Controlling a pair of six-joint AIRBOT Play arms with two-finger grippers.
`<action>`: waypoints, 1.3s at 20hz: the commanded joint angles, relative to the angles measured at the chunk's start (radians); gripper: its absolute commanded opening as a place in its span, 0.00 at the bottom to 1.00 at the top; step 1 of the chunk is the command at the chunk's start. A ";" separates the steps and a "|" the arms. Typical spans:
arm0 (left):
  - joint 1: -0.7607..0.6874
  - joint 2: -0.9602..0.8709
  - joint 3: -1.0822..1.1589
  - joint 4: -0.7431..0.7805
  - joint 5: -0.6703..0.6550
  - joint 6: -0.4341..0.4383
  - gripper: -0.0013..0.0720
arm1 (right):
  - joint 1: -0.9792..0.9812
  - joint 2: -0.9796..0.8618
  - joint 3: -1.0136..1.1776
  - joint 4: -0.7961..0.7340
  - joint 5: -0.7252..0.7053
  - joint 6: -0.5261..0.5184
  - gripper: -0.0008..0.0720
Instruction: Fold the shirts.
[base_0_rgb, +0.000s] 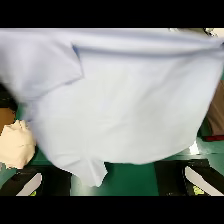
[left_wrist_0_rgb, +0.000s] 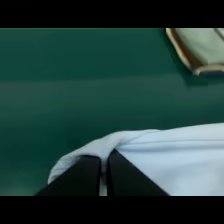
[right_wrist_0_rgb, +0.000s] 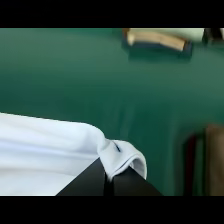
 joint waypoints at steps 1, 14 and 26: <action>0.001 -0.204 -0.196 -0.097 -0.019 0.048 0.06 | 0.002 -0.151 -0.182 0.001 0.014 0.002 0.04; 0.001 -0.695 -0.111 -0.105 0.116 0.091 0.06 | -0.001 -0.644 -0.023 0.102 -0.206 -0.022 0.04; -0.058 -0.695 -0.341 -0.100 0.039 0.135 0.06 | -0.028 -0.610 -0.210 0.025 -0.126 -0.051 0.04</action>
